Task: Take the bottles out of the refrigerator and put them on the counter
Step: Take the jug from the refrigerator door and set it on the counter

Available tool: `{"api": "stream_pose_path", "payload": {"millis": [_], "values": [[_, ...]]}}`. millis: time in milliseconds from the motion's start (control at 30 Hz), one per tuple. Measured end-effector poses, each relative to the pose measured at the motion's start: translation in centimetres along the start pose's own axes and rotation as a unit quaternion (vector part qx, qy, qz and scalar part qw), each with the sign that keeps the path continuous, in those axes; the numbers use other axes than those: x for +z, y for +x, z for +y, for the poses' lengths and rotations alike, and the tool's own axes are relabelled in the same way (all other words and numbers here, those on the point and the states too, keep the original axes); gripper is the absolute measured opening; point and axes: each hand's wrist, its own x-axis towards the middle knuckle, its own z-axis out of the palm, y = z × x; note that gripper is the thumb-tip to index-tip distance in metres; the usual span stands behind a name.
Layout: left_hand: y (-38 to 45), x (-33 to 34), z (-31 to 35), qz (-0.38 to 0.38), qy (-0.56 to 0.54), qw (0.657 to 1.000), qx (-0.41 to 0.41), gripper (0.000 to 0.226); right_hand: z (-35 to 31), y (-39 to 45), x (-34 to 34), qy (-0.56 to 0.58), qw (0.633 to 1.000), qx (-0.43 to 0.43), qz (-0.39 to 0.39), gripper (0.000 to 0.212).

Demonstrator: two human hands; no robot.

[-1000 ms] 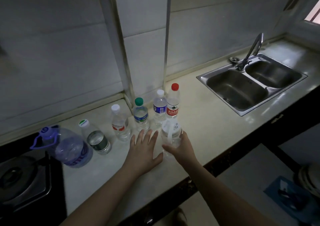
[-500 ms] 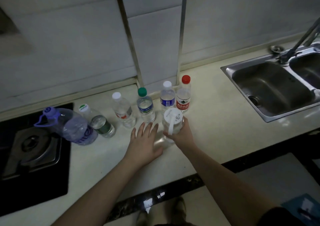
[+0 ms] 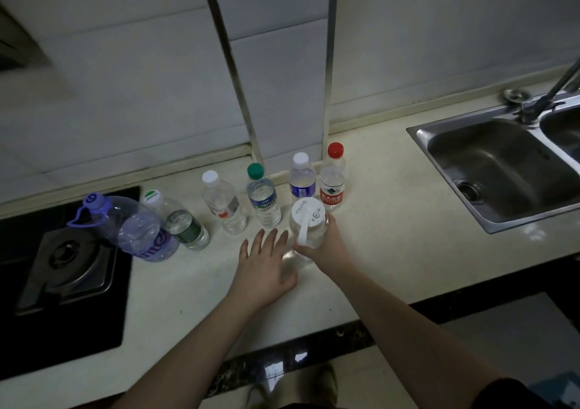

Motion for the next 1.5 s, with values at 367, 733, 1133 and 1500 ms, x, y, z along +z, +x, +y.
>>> {"api": "stream_pose_path", "payload": {"millis": [367,733,1133,1500], "values": [[-1.8,1.8,0.2,-0.011,-0.001,1.000,-0.029,0.090,2.8,-6.4,-0.7,-0.121,0.986,0.114,0.012,0.059],[-7.5,1.6,-4.8,0.010,-0.006,0.991,-0.135,0.085,-2.9,-8.0,6.0,-0.326,0.906,-0.220,-0.158,0.062],[-18.8,-1.8,-13.8,0.086,-0.009,0.958,-0.274,0.086,-11.9,-9.4,17.4,-0.362,0.835,-0.382,-0.157,0.060],[-31.8,-5.7,-21.0,0.166,-0.024,0.912,-0.375,0.083,-19.4,-16.8,28.0,-0.373,0.773,-0.463,-0.222,0.059]]}}
